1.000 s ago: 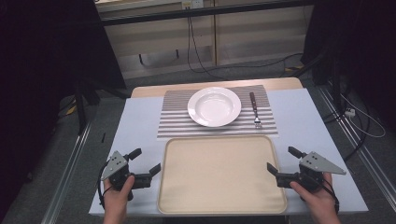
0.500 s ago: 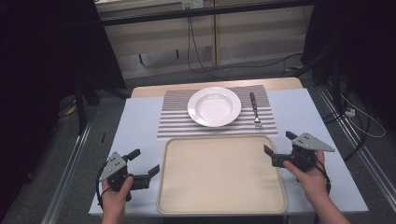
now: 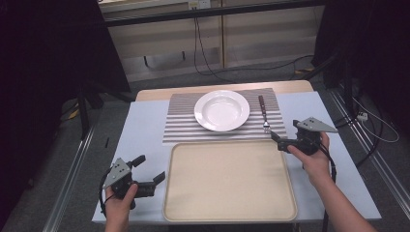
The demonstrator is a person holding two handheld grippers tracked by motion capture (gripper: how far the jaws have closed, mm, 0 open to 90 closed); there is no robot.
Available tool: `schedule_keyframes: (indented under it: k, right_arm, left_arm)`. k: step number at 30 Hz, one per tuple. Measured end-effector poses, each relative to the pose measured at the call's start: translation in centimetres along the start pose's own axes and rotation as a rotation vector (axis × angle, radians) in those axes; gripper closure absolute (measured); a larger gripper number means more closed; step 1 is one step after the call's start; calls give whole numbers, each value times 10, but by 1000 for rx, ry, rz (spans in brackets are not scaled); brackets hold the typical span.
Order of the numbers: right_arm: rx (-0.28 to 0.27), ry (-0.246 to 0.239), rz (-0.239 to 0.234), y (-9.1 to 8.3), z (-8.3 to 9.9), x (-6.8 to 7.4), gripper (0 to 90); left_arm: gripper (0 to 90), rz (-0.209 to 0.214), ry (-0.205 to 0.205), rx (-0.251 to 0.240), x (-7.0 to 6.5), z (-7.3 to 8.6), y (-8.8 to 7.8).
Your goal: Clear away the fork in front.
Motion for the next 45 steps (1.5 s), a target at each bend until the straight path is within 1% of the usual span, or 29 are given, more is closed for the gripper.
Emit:
schedule_keyframes:
  k: [1,3,5,7,9,11,13,15,17,21,23,26,32,35,36,38,40,41,43,45]
  right_arm:
    - [-2,-2,9,2,-2,-2,55]
    - [0,3,12,5,-4,-5,55]
    - [6,20,15,9,-6,-9,56]
    - [1,22,26,13,-10,-13,60]
    - [2,36,25,17,-13,-16,59]
    - [15,38,35,24,-16,-20,58]
    - [17,40,36,26,-17,-22,59]
    - [18,65,22,31,-19,-23,64]
    - [27,73,26,36,-20,-25,72]
    - [62,65,42,49,-22,-28,94]
    - [68,64,39,52,-23,-28,97]
    - [82,41,50,57,-25,-28,113]
    - [97,46,45,68,-33,-32,147]
    - [116,30,51,74,-36,-32,188]
    - [123,23,60,76,-36,-33,207]
    - [121,11,77,80,-38,-34,262]
    - [130,16,74,83,-39,-35,267]
    - [132,17,70,86,-41,-35,300]
    - [133,12,70,87,-42,-35,305]
    - [145,7,76,90,-43,-35,336]
  left_arm:
    - [21,-1,-1,-1,0,0,0]
    - [21,-2,3,3,0,0,0]
    - [21,-2,6,4,1,0,1]
    - [21,-1,11,8,1,1,1]
    - [21,2,12,11,1,1,1]
    - [21,3,9,12,1,1,1]
    - [21,3,3,10,1,1,1]
    - [21,2,4,11,2,1,1]
    - [21,2,3,12,2,1,1]
    - [22,0,10,16,2,1,2]
    - [22,1,11,17,2,1,2]
    - [22,3,15,21,1,2,3]
    - [23,4,18,22,1,2,3]
    - [23,4,19,23,1,2,3]
    - [23,5,17,22,1,2,4]
    - [23,4,20,22,1,2,4]
    - [23,5,23,25,0,2,5]
    - [23,5,24,25,0,2,5]
    - [23,9,26,27,0,2,6]
    - [23,7,30,34,-1,2,6]
Point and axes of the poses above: each handheld gripper's, and its own axes: y roughly forward along the jaws, z roughly out of its underside, x roughly to its left, the point moved 5 cm from there along y, roughly forward along the jaws, and after that the axes turned 15 degrees about x, right-handed, at the moved point
